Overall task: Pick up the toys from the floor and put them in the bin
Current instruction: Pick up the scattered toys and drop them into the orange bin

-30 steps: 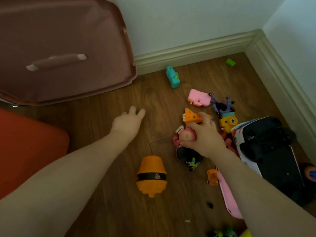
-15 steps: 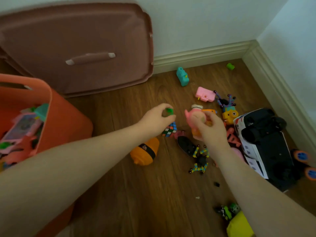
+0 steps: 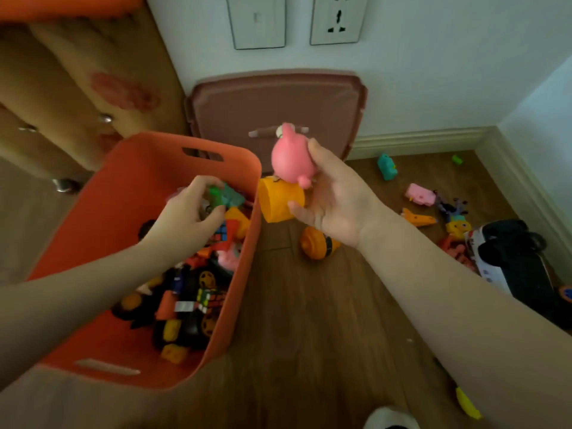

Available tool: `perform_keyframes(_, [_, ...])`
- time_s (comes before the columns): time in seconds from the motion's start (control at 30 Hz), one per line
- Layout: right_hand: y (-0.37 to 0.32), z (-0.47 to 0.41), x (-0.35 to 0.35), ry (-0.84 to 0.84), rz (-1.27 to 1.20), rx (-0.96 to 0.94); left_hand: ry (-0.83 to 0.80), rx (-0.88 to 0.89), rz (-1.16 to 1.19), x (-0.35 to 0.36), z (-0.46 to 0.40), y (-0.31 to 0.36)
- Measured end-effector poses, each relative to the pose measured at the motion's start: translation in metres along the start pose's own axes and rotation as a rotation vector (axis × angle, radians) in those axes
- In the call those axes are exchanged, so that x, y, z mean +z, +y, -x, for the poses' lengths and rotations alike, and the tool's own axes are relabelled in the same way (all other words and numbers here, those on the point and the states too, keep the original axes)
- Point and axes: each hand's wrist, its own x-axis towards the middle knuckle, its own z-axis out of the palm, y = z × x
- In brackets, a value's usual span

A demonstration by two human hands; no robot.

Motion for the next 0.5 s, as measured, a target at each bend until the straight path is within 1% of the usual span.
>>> perform_keyframes(0.07, [0.015,-0.012,0.029,0.004,0.070,0.029,-0.010,-0.081,-0.132,-0.002,0.006,-0.037])
perform_keyframes(0.13, [0.031,-0.024,0.052,0.056,0.138,0.070,-0.049,-0.161,-0.194,0.003,0.009,-0.067])
perform_keyframes(0.17, [0.038,-0.029,0.059,0.096,0.165,0.082,-0.095,-0.180,-0.236,0.009,0.012,-0.077])
perform_keyframes(0.23, [0.052,-0.040,0.064,0.174,0.216,0.080,-0.256,-0.188,-0.367,0.018,0.019,-0.089])
perform_keyframes(0.27, [0.055,-0.042,0.063,0.199,0.240,0.061,-0.332,-0.176,-0.430,0.021,0.021,-0.090])
perform_keyframes(0.3, [0.058,-0.045,0.060,0.222,0.285,0.026,-0.368,-0.165,-0.470,0.023,0.024,-0.088])
perform_keyframes(0.33, [0.058,-0.045,0.055,0.245,0.348,-0.026,-0.351,-0.143,-0.493,0.023,0.026,-0.082])
perform_keyframes(0.37, [0.057,-0.044,0.048,0.274,0.427,-0.087,-0.274,-0.113,-0.484,0.022,0.029,-0.074])
perform_keyframes(0.43, [0.051,-0.038,0.030,0.361,0.570,-0.186,-0.061,-0.057,-0.409,0.016,0.034,-0.052])
perform_keyframes(0.47, [0.049,-0.035,0.018,0.407,0.622,-0.212,0.015,-0.023,-0.351,0.013,0.036,-0.041])
perform_keyframes(0.5, [0.045,-0.031,0.002,0.459,0.670,-0.220,0.052,0.025,-0.298,0.013,0.037,-0.029])
